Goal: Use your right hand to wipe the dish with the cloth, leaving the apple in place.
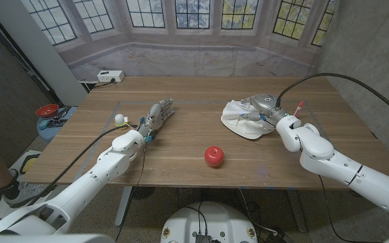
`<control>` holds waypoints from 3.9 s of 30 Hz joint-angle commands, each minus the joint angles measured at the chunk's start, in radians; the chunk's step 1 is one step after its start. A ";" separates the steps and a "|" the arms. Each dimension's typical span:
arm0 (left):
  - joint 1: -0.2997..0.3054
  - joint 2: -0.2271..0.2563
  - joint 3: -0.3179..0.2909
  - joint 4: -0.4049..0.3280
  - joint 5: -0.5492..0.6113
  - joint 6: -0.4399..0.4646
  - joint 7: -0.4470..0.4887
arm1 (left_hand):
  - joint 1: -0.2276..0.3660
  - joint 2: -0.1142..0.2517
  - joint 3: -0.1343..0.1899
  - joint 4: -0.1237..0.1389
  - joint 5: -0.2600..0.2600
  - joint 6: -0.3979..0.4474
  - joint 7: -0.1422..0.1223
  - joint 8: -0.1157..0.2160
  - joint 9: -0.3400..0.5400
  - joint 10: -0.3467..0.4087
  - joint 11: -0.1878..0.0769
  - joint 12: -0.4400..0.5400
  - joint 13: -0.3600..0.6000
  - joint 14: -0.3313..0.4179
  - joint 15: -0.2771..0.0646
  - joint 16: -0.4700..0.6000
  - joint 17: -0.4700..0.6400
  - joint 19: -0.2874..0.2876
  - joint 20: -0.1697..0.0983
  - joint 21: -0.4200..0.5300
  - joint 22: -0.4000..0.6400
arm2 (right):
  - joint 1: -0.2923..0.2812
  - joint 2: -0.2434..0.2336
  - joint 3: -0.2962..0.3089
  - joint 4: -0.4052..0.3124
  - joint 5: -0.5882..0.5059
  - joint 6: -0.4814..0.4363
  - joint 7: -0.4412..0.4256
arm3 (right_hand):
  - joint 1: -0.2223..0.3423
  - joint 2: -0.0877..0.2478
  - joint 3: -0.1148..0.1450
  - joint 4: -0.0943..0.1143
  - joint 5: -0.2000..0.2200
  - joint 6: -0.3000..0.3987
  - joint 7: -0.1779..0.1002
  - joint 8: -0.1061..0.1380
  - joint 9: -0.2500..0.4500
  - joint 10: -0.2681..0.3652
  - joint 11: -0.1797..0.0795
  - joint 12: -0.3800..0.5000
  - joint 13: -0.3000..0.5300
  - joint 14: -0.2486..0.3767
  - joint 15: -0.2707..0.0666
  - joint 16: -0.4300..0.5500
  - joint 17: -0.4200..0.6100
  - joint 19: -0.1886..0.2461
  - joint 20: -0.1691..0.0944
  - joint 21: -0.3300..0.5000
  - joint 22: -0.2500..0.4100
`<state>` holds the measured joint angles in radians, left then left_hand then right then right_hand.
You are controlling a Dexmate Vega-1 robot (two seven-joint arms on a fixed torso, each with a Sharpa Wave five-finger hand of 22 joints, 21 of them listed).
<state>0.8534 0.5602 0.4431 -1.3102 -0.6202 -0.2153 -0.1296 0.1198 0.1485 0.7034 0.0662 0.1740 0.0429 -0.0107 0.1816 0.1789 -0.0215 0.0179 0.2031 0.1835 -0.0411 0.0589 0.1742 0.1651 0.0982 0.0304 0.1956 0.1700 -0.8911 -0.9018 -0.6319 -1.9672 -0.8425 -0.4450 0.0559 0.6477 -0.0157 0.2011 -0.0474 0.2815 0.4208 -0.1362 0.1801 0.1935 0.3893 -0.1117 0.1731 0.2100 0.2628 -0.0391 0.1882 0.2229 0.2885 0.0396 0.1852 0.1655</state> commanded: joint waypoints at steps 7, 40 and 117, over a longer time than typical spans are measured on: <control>0.020 0.012 -0.014 -0.042 -0.002 -0.004 0.023 | 0.010 0.004 0.007 -0.003 -0.003 0.003 0.000 0.005 0.005 0.000 0.007 0.001 0.005 0.004 0.006 0.001 0.003 0.007 0.007 0.000 0.004 | -0.019 0.031 0.056 -0.006 0.196 0.032 -0.059 | -0.123 0.035 -0.029 0.064 -0.017 -0.070 0.007 -0.002 -0.001 -0.082 0.011 0.002 -0.007 -0.075 -0.034 -0.001 -0.005 0.014 0.003 0.004 0.002; 0.014 0.018 -0.012 -0.040 -0.004 -0.007 0.001 | 0.013 0.004 0.008 -0.006 -0.003 0.004 0.000 0.005 0.005 0.000 0.005 0.000 0.005 0.004 0.006 0.001 0.003 0.007 0.006 0.000 0.004 | 0.055 -0.022 0.024 -0.029 0.422 -0.022 0.077 | -0.551 0.159 -0.143 0.229 -0.021 -0.431 0.054 -0.013 -0.014 -0.380 0.028 -0.003 -0.031 -0.341 -0.006 -0.005 -0.023 -0.155 -0.092 -0.009 0.001; -0.020 0.000 -0.003 0.021 -0.003 -0.003 -0.015 | 0.015 0.009 0.011 -0.003 -0.003 0.004 0.002 0.005 0.005 0.001 0.006 0.001 0.005 0.003 0.007 0.002 0.004 0.008 0.006 0.000 0.004 | 0.192 0.023 -0.171 0.098 0.401 -0.154 0.194 | -0.655 0.177 -0.181 0.233 0.033 -0.489 0.061 0.008 -0.015 -0.427 0.038 0.013 -0.032 -0.396 0.004 0.009 -0.025 -0.232 -0.082 0.004 0.004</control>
<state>0.8442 0.5635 0.4375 -1.3018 -0.6239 -0.2172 -0.1356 0.1279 0.1566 0.7075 0.0621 0.1740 0.0429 -0.0107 0.1815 0.1789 -0.0215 0.0179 0.2031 0.1836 -0.0411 0.0589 0.1742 0.1651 0.0982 0.0304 0.1957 0.1700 -0.7053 -0.8787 -0.7906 -1.8816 -0.4430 -0.5934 0.2467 -0.0012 0.0676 0.0262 0.1878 0.3047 -0.0732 -0.0728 0.1812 0.1770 -0.0418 -0.0754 0.1813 0.1766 -0.1317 -0.0338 0.1891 0.1954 0.0449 -0.0322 0.1851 0.1651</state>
